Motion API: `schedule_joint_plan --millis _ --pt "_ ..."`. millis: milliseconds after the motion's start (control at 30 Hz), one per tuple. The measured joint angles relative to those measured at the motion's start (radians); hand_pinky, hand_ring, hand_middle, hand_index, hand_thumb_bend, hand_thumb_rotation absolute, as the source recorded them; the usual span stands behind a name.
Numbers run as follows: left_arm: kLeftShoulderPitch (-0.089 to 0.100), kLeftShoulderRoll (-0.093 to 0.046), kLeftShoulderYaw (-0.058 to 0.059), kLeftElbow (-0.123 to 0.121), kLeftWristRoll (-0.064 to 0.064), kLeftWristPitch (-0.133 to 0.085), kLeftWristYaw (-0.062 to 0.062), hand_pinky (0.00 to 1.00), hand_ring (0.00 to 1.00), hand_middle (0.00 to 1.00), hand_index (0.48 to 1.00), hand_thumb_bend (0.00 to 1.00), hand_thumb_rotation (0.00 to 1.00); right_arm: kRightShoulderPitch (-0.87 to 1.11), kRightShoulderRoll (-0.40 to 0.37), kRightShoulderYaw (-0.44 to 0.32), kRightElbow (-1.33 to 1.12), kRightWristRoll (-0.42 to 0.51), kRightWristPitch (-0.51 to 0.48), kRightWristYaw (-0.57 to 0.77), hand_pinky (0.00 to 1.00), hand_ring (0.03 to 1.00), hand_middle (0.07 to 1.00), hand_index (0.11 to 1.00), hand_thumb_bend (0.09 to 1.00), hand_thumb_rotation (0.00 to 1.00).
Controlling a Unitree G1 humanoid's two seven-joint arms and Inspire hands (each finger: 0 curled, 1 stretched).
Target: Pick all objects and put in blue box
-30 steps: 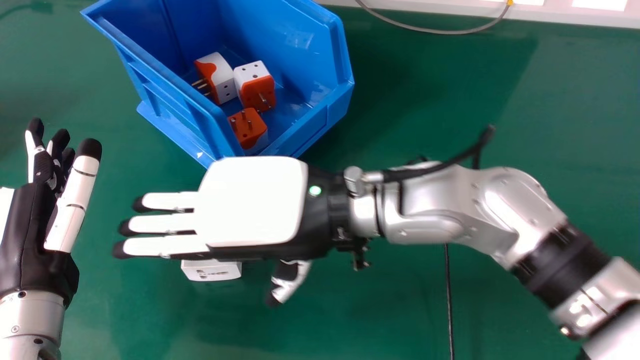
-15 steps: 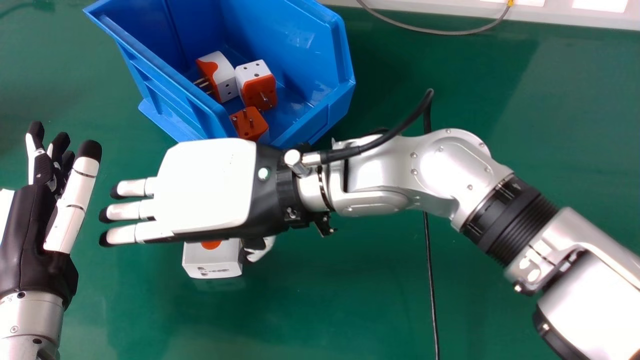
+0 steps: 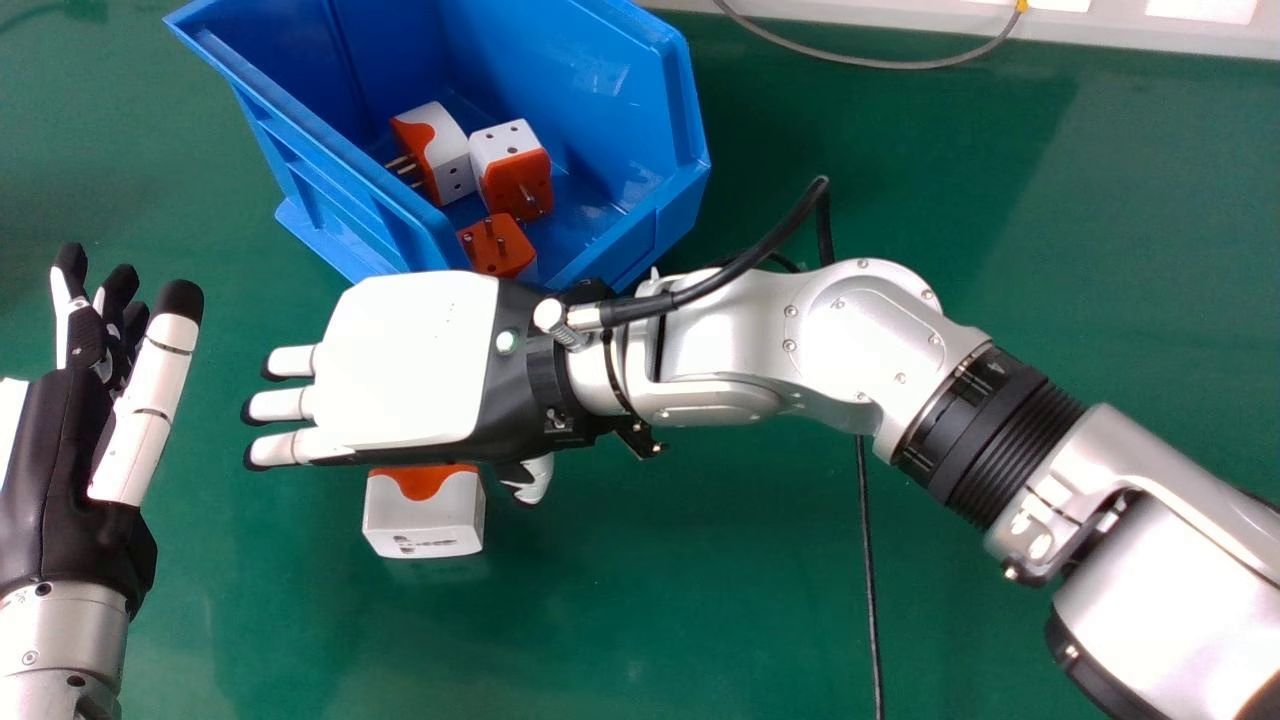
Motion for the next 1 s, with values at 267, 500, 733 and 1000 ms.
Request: schedule_joint_plan --millis 267,500,733,1000 --pt "-0.003 0.000 0.000 0.000 0.000 0.004 -0.001 1.00 1.00 1.00 1.000 0.58 0.73 0.000 -0.008 0.006 -0.027 0.008 -0.007 0.046 0.85 0.974 0.985 0.933 0.674 0.11" --pt "-0.004 0.000 0.000 0.000 0.000 0.013 -0.001 1.00 1.00 1.00 1.000 0.58 0.73 0.000 -0.016 0.028 -0.027 0.006 -0.013 0.053 0.87 0.974 0.986 0.932 0.679 0.11" --pt "-0.004 0.000 -0.002 -0.010 0.000 0.022 -0.001 1.00 1.00 1.00 1.000 0.59 0.73 0.000 -0.003 0.036 -0.025 0.008 -0.016 0.063 0.88 0.977 0.985 0.932 0.679 0.11" --pt "-0.004 0.001 -0.002 -0.016 0.001 0.022 -0.001 1.00 1.00 1.00 1.000 0.61 0.74 0.000 0.007 0.040 0.004 0.009 -0.021 0.060 0.88 0.978 0.987 0.932 0.675 0.10"
